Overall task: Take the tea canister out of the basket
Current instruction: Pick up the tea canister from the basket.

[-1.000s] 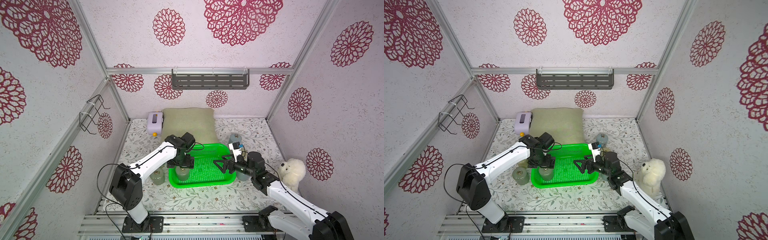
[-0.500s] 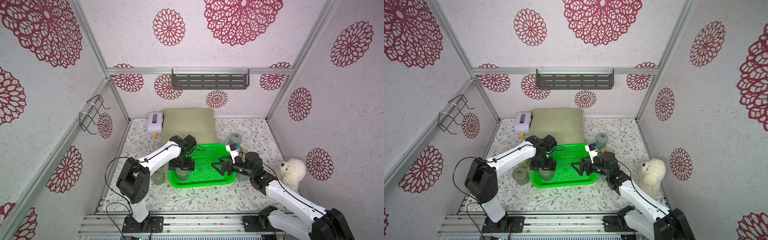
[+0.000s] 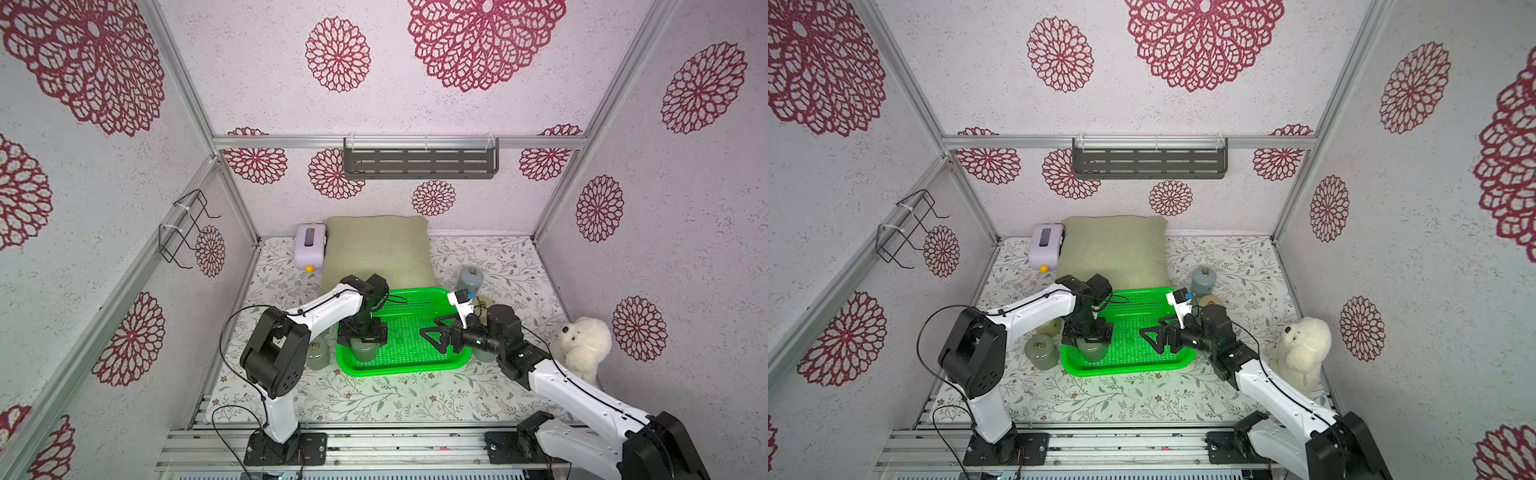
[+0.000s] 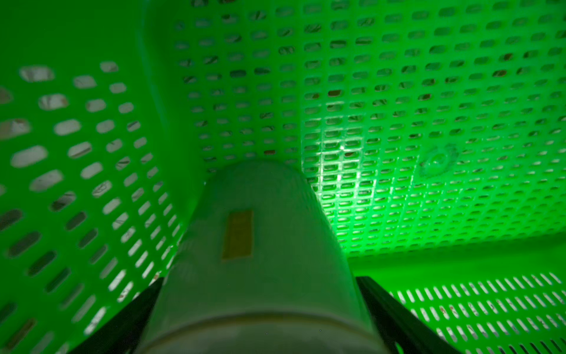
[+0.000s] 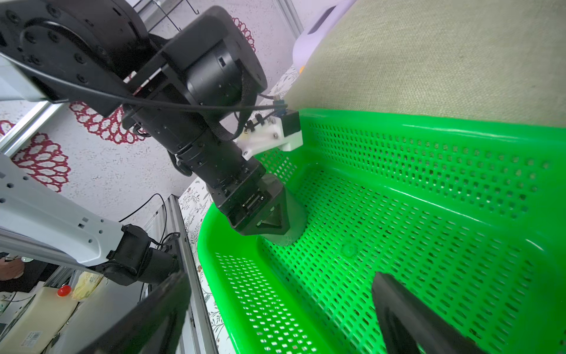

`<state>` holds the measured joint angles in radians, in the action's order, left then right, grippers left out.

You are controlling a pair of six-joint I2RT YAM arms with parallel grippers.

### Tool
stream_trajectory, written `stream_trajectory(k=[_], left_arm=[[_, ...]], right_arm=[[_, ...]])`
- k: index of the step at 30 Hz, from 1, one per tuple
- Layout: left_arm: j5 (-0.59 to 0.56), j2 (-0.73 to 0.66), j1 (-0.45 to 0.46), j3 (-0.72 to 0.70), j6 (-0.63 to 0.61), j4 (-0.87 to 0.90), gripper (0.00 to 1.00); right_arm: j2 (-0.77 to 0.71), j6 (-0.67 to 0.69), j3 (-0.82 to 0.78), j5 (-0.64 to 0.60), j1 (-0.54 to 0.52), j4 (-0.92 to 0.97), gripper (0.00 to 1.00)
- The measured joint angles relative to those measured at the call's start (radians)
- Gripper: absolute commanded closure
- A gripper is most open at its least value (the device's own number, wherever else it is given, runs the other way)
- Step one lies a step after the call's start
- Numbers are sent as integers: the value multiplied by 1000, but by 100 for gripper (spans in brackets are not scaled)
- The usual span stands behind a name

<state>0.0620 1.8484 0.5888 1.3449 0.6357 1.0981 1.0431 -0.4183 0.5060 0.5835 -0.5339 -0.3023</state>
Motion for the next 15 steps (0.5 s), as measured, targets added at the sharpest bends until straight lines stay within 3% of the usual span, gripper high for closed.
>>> stream_trajectory(k=[7,15], left_arm=[[1,3,-12,-24,2,-28,0],[0,3,-12,-40,4,-43,9]], right_arm=[[11,0,0,-2,-6,-2,1],[23,0,0,-3,-10,-14,1]])
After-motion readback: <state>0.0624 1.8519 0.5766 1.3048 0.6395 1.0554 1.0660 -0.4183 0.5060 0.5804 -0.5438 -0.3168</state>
